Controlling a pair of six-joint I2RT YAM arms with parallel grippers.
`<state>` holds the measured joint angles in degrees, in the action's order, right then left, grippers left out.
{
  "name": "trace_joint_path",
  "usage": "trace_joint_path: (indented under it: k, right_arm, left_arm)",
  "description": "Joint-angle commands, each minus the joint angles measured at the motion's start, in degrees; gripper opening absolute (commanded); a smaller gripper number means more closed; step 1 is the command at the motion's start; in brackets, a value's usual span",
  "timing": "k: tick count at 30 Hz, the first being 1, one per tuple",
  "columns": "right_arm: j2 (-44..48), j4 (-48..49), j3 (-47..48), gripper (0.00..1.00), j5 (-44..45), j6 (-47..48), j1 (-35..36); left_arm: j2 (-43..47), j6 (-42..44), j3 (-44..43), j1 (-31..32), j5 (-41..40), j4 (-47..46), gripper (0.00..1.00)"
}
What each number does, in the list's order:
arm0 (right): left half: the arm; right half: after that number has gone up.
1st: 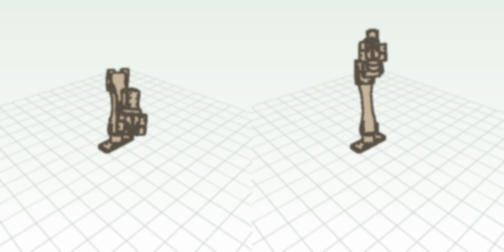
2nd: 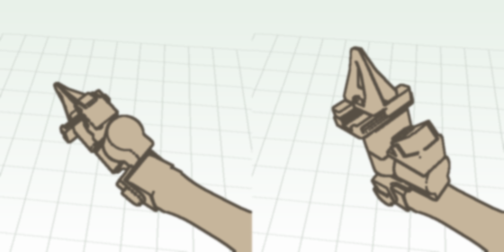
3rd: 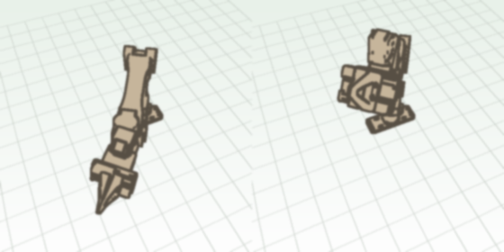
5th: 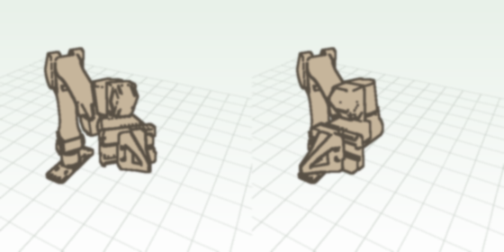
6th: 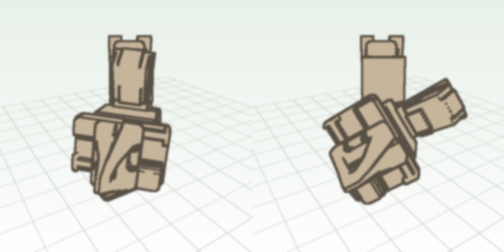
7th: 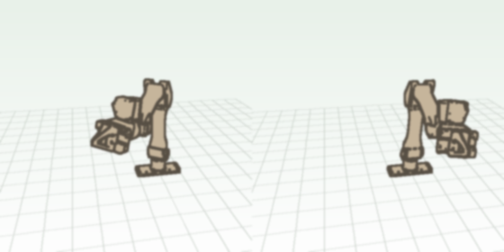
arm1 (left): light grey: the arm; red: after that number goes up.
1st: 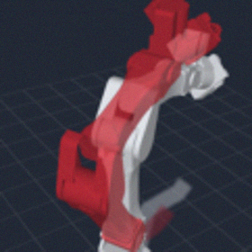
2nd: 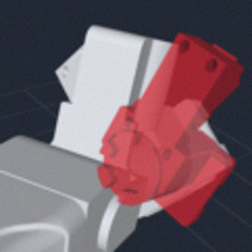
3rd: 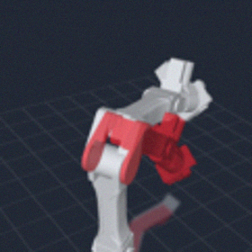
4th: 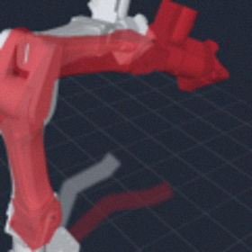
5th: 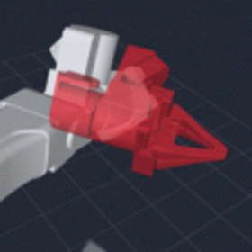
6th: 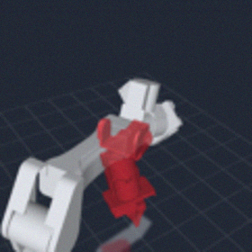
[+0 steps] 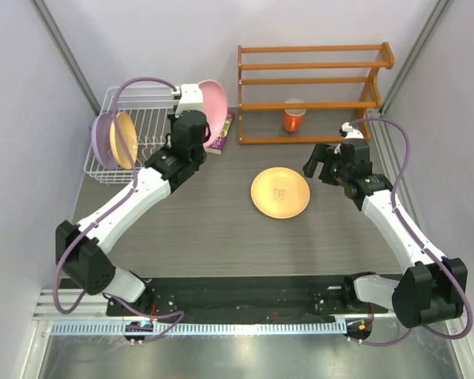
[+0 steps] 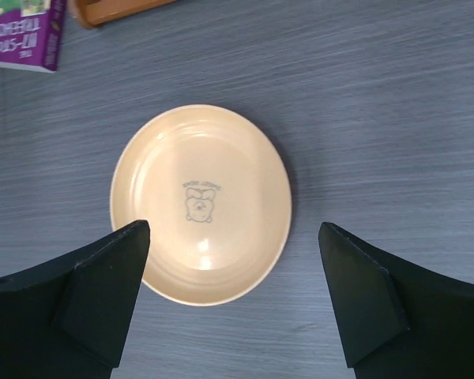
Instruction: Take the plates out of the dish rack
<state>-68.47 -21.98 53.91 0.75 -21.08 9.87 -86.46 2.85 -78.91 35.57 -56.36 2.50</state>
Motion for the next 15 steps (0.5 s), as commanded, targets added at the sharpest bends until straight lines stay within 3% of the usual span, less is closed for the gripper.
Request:
trace_joint_path:
  k: [1, 9, 15]
  right_arm:
    - [1.8, 7.5, 2.4, 0.93, -9.0, -2.1, -0.1]
    - [0.9, 15.3, 0.7, 0.93, -14.4, -6.7, 1.8]
    - [-2.1, 20.9, -1.8, 0.93, -13.4, -8.2, 5.1]
  left_arm:
    - [2.9, -23.2, -0.1, -0.8, 24.3, 15.6, 0.0]
    - [2.0, -34.1, 5.9, -0.9, 42.4, 12.2, 0.0]
    - [1.3, -38.4, 9.0, -0.8, 49.2, 8.4, 0.0]
